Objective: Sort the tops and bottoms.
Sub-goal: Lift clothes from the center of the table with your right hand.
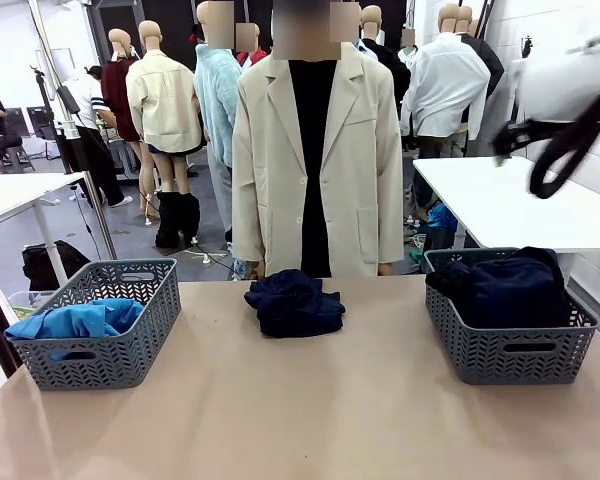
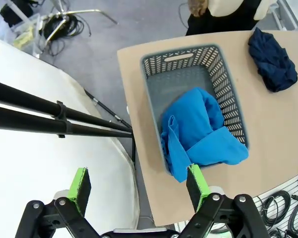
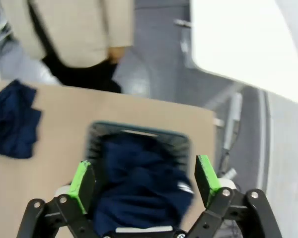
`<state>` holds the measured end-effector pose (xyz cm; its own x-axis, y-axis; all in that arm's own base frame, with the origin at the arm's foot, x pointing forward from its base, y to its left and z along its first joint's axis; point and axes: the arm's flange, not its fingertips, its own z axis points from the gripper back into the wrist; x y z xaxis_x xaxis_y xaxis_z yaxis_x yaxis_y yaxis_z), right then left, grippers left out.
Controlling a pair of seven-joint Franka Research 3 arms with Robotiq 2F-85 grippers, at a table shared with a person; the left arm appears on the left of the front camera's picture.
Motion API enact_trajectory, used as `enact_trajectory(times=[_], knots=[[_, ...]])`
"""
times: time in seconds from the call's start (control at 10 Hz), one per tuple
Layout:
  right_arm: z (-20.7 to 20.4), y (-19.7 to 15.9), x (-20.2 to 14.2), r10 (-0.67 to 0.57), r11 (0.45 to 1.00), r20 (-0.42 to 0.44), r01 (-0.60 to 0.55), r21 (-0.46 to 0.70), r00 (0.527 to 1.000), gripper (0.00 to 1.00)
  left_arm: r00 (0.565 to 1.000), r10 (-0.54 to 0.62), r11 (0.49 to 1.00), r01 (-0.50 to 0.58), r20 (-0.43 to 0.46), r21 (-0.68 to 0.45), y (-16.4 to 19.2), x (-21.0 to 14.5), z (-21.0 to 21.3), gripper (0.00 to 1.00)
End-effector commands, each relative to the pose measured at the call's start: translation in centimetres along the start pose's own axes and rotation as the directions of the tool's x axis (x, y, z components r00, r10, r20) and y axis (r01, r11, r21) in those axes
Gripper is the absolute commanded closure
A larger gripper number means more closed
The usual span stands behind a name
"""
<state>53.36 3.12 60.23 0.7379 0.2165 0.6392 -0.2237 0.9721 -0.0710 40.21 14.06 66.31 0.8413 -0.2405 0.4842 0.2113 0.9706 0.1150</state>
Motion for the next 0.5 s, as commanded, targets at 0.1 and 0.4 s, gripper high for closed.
enact_trajectory(times=[0.1, 0.4], knots=[[-3.4, 5.0, 1.1, 0.105, 0.984, -0.024, -0.100, 0.151, 0.994, 0.00, 1.000, 0.012, 1.000, -0.012, -0.008, -0.007, 0.1, 0.2, 0.3, 0.00], [-7.8, 14.6, -1.5, 0.201, 0.965, -0.186, -0.161, 0.207, 0.962, 0.00, 1.000, 0.012, 1.000, -0.012, -0.008, -0.007, 0.1, 0.2, 0.3, 0.00]])
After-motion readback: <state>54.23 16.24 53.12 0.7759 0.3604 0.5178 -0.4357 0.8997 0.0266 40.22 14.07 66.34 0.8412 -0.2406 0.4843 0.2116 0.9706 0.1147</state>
